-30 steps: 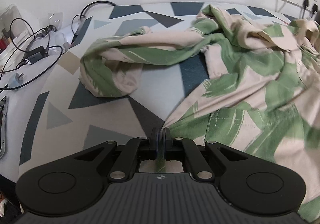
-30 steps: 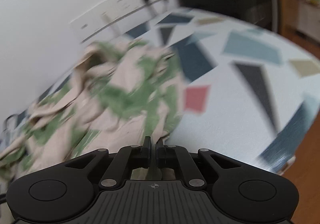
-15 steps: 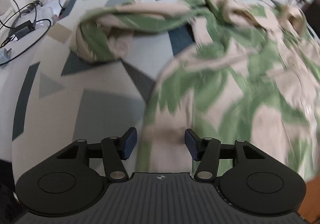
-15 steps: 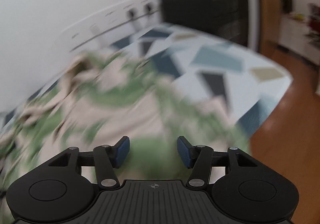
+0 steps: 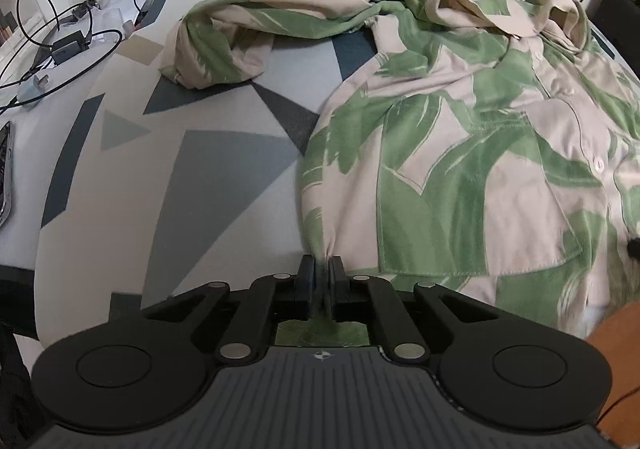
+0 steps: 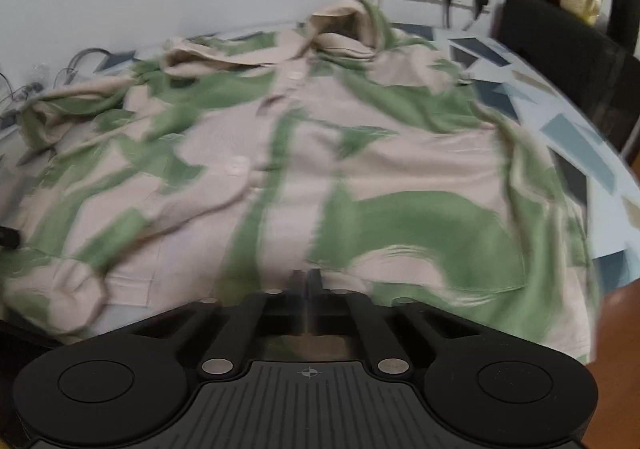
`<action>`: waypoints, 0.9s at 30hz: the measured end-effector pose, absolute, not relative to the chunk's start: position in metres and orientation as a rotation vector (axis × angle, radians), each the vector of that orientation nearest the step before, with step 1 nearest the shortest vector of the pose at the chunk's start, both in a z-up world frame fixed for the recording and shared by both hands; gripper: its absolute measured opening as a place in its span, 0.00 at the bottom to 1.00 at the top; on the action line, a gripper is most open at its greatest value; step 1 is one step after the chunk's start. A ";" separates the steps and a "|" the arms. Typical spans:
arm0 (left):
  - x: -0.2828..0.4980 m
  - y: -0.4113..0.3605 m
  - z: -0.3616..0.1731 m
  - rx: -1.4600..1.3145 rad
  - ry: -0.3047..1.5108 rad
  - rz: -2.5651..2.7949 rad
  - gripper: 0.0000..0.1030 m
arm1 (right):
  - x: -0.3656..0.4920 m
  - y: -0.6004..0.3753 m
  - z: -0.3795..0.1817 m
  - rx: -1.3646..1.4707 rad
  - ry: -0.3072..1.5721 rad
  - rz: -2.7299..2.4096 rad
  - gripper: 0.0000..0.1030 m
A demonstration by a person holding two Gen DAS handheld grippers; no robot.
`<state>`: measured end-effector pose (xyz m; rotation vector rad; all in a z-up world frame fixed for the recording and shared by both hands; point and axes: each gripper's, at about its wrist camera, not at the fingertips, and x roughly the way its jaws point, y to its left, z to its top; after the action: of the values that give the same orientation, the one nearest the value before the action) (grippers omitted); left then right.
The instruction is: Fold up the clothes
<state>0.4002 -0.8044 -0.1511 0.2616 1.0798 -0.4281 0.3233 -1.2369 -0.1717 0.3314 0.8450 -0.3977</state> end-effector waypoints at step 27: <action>0.413 -0.786 -0.150 0.214 1.125 -0.444 0.19 | 0.344 -1.186 -0.161 0.370 0.818 -0.029 0.03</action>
<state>0.4126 -0.7859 -0.1499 0.2144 1.1254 -0.4443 0.3438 -1.1857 -0.1613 0.3696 0.8180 -0.0289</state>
